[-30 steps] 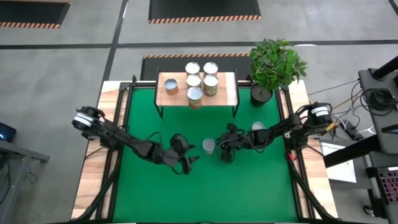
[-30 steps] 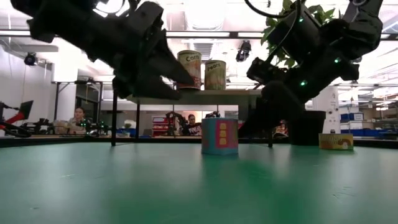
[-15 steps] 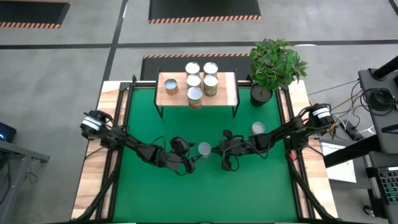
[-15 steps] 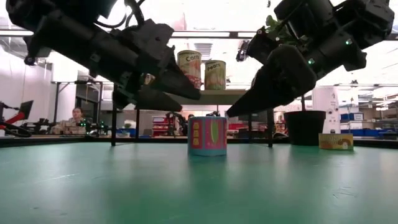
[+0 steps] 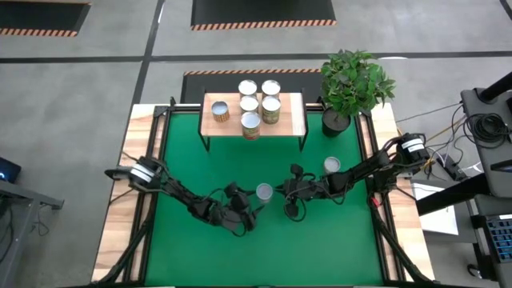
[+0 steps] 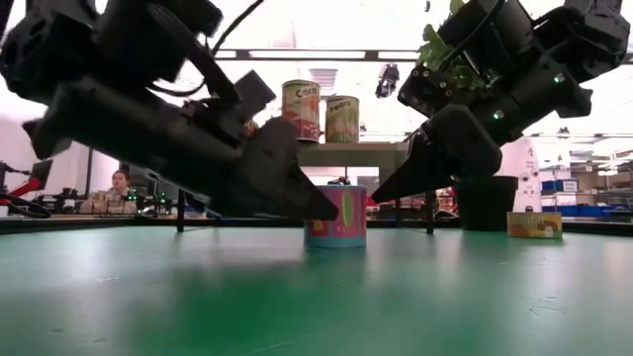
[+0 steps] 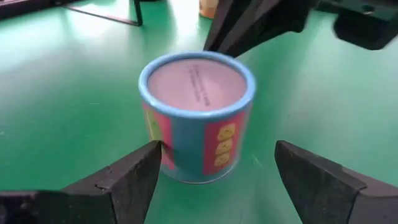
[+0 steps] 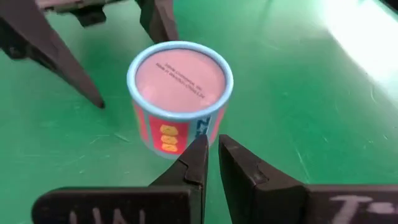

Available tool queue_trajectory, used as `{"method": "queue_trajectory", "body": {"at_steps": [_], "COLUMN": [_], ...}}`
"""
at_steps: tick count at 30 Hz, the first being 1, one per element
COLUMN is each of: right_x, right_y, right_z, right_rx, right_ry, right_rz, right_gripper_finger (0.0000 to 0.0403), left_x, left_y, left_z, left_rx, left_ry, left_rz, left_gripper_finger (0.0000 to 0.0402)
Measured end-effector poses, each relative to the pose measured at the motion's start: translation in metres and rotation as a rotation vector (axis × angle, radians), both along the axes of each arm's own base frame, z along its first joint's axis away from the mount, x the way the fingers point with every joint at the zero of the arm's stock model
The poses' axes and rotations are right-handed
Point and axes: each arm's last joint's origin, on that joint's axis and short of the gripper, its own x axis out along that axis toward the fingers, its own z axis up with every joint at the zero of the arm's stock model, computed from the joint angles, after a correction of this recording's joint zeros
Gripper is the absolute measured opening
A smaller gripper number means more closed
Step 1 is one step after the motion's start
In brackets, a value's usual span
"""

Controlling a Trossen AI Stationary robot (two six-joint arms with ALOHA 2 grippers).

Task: Pick and place cans onto a shelf
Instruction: Put the blue canned corn on the shelf

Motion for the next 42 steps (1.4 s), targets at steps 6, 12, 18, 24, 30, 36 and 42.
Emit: {"method": "queue_trajectory", "body": {"at_steps": [6,12,18,24,30,36,42], "right_x": [0.002,0.003,0.006,0.012,0.018,0.018,0.018], "right_y": [0.000,0.000,0.001,0.004,0.005,0.005,0.005], "right_z": [0.003,0.005,-0.006,-0.021,-0.024,-0.024,-0.021], "right_rx": [0.017,0.022,0.030,0.035,0.034,0.033,0.038], "right_ry": [-0.045,-0.065,-0.055,-0.011,0.000,0.001,-0.008], "right_rz": [-0.005,-0.006,-0.010,0.015,0.021,0.022,0.025], "right_gripper_finger": [0.0027,0.0027,0.0027,0.0027,0.0027,0.0027,0.0027], "left_x": [0.009,0.011,0.013,0.017,0.017,0.017,0.016], "left_y": [0.002,0.007,0.009,0.012,0.015,0.015,0.015], "left_z": [-0.005,-0.006,-0.005,-0.004,-0.004,-0.004,-0.004], "left_rx": [-0.018,-0.044,-0.042,-0.021,0.009,0.015,0.026], "left_ry": [-0.036,-0.055,-0.059,-0.064,-0.054,-0.048,-0.057], "left_rz": [0.081,0.117,0.130,0.145,0.158,0.156,0.178], "left_gripper_finger": [0.0297,0.0297,0.0297,0.0298,0.0291,0.0265,0.0261]}}
